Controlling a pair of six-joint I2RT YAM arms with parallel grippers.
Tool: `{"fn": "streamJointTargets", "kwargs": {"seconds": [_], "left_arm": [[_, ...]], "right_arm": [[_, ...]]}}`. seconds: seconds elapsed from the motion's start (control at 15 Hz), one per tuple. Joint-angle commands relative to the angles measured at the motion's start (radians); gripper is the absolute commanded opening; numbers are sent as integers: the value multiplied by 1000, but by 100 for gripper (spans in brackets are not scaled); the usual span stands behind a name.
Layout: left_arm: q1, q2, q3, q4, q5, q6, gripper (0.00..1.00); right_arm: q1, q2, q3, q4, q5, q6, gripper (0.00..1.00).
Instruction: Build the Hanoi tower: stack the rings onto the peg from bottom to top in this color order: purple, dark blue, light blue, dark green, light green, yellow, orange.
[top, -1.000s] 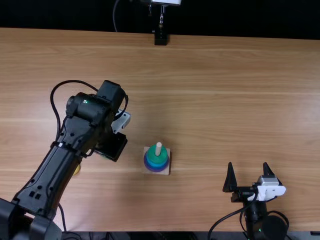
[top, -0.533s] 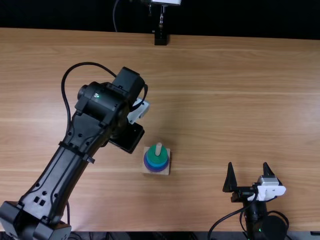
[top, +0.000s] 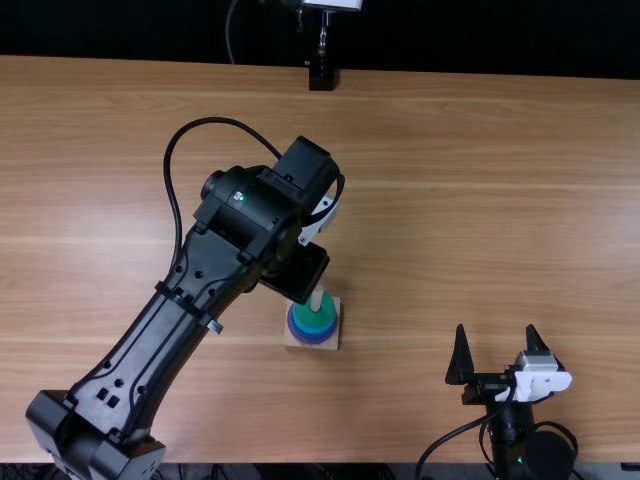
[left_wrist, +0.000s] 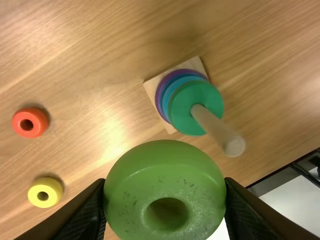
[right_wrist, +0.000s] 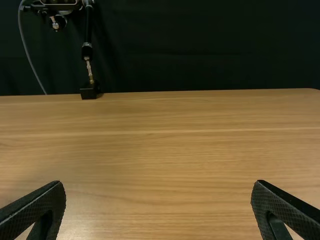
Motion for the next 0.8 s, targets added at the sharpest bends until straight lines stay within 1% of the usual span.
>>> {"fn": "streamJointTargets", "kwargs": {"seconds": [0.0,0.2,0.33,0.73], "left_arm": [[-18,37,48,3,8,-36,0],[-38,57,59,6,8,-40,0],[-54,69,63,6,8,-68,0],[-89,93,63,28,8,-71,0]], "right_arm": [[-11,-7,-6,-4,-6,0,100],[-11,-7,-6,-3,-6,0,100],[-11,-7,-6,-3,-6,0,100],[-11,-7,-6,-4,-6,0,100]]}}
